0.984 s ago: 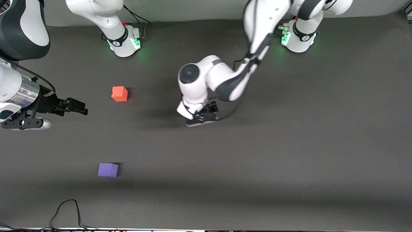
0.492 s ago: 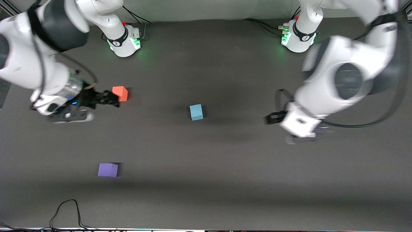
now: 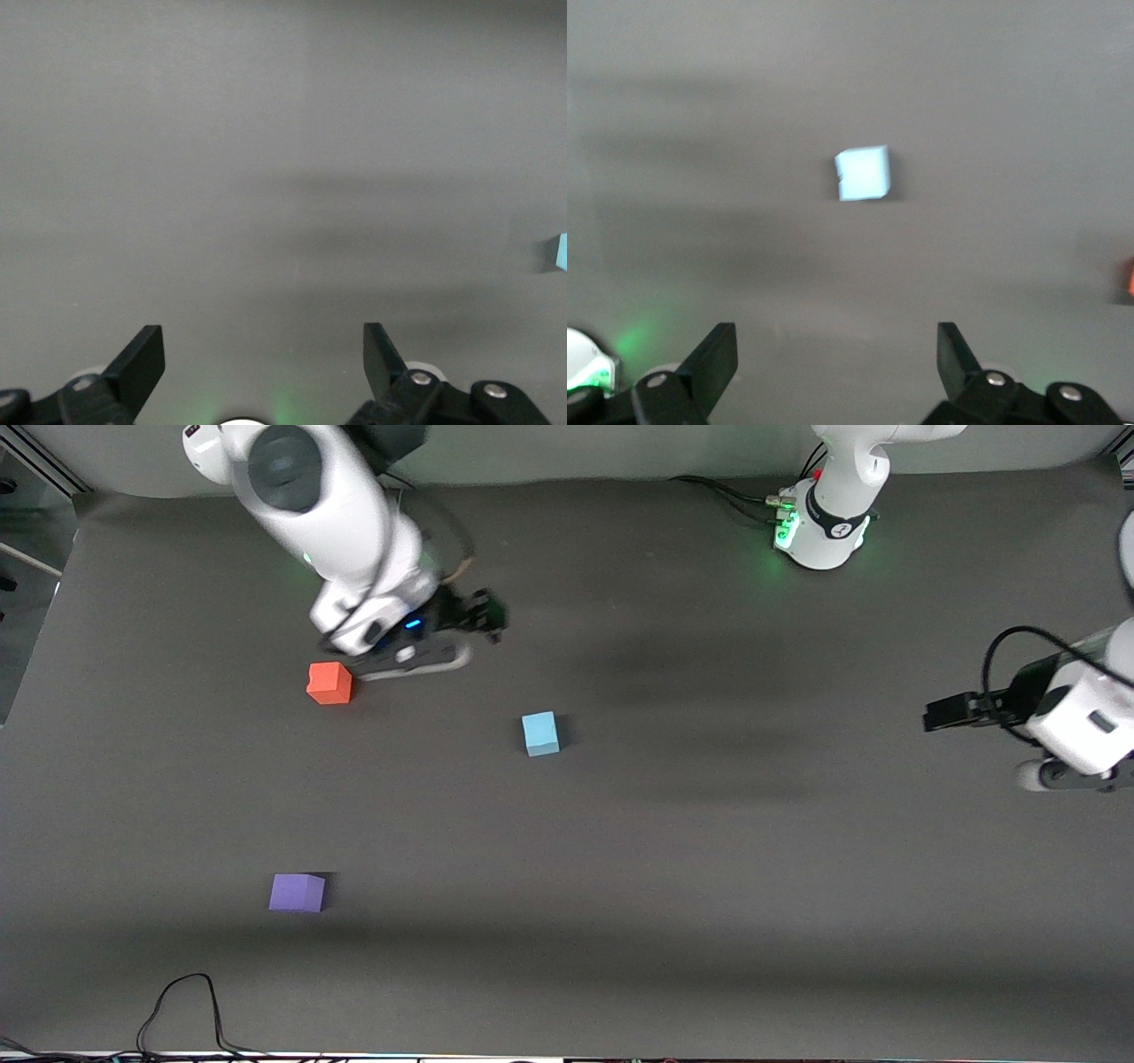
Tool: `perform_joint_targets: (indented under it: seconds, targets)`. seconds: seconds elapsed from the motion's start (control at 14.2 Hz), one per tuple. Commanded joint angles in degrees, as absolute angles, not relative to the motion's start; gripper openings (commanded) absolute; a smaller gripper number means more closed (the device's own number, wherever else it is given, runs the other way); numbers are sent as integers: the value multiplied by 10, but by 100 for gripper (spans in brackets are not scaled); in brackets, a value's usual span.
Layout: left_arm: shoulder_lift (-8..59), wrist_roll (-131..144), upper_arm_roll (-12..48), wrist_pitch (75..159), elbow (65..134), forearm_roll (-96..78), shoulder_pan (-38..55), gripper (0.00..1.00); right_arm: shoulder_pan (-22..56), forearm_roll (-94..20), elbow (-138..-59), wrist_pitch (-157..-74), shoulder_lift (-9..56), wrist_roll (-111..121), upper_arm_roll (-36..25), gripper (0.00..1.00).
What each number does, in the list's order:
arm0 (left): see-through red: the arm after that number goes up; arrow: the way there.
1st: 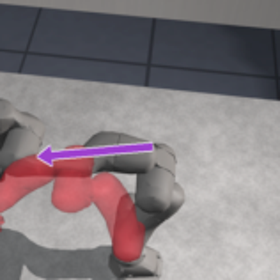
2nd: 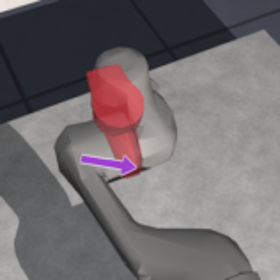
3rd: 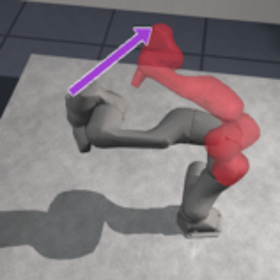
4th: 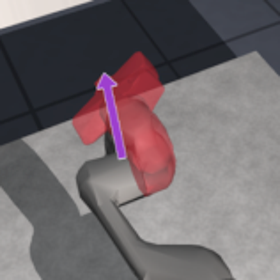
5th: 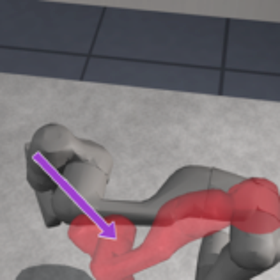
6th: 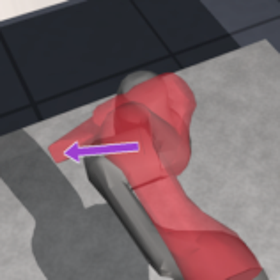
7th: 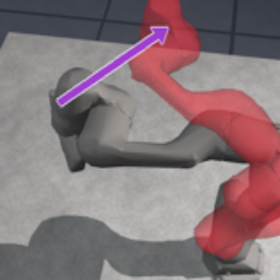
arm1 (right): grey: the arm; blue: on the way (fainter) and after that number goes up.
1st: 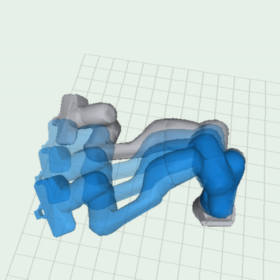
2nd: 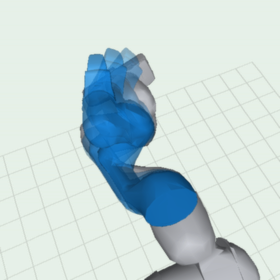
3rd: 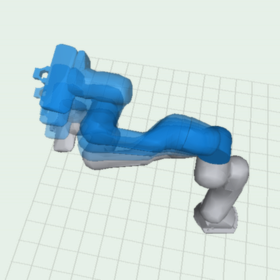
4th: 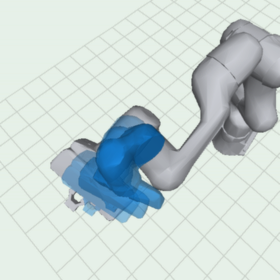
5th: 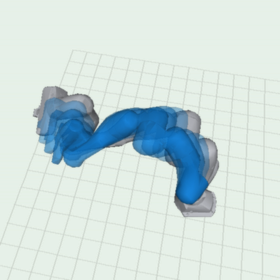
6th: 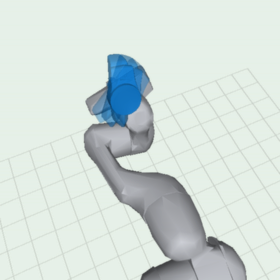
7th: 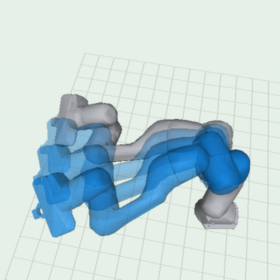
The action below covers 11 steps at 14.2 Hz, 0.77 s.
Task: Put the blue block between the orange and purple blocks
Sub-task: 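Retract the left gripper while the right gripper reaches the blue block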
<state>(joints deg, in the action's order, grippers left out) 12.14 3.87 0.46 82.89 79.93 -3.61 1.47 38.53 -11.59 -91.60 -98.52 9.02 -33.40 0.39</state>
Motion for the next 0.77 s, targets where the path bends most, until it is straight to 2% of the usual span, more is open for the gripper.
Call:
perform_joint_targets:
  seconds: [0.0,0.21,0.7]
  targets:
    - [54,11,11,847,877,-7,5,100,409,-122,-903,-986,113,-338,-5,100]
    - [4,11,11,899,951,4,5,100,417,-128,-944,-1035,119,-339,-5,100]
    - [7,13,11,911,935,8,5,100,436,-97,-1041,-1214,192,-339,-6,100]
